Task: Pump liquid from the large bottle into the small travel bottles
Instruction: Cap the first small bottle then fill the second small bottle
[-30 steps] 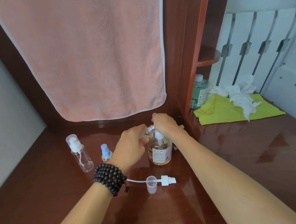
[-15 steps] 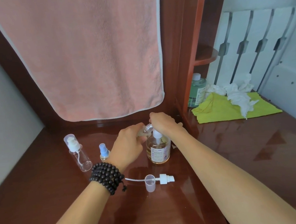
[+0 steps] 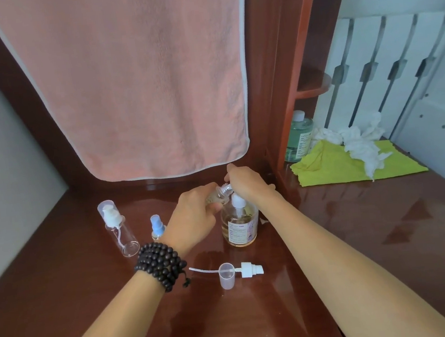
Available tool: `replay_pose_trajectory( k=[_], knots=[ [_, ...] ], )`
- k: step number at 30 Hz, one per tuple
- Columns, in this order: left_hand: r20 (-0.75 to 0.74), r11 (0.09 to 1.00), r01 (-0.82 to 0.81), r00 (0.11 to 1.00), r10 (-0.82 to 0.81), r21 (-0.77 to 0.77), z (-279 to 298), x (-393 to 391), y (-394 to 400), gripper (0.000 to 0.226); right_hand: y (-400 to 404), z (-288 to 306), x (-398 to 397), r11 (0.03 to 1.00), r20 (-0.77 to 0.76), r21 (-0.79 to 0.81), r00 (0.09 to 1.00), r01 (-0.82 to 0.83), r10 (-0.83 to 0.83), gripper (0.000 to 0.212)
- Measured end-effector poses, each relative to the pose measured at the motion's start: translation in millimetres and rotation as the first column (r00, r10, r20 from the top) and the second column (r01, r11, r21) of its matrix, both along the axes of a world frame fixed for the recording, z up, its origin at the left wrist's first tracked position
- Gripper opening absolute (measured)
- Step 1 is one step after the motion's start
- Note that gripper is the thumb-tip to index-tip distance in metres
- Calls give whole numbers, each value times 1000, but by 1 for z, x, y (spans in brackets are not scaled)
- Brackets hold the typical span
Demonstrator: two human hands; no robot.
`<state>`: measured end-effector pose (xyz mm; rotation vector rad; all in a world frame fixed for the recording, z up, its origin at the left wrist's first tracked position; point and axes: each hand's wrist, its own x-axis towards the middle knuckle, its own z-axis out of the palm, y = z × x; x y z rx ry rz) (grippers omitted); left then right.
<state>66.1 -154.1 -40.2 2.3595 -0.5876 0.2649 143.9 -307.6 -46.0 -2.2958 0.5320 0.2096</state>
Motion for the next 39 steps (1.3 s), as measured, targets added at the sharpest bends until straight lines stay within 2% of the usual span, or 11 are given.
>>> replay_pose_trajectory(
  k=[14,19,26,31,39],
  knots=[
    [-31,999,28,999,-29,-28,7,-1,2,13,-2,9,-6,1000,15,30,1000,-8,8,70],
    [-30,1000,2,1000,-2,-9,-2,-1,-1,14,1,-2,-5,999,-8,-30,1000,20,-20,65],
    [-30,999,25,999,-26,-22,7,-2,2,13,-2,7,-8,999,20,37,1000,-15,14,76],
    [-5,1000,15,1000,-15,-7,8,-2,1,13,0,4,-3,1000,26,27,1000,-6,5,82],
    [-24,1000,-13,1000,12,-7,0,-2,-1,15,2,1,-8,999,16,-41,1000,10,-9,71]
  ],
)
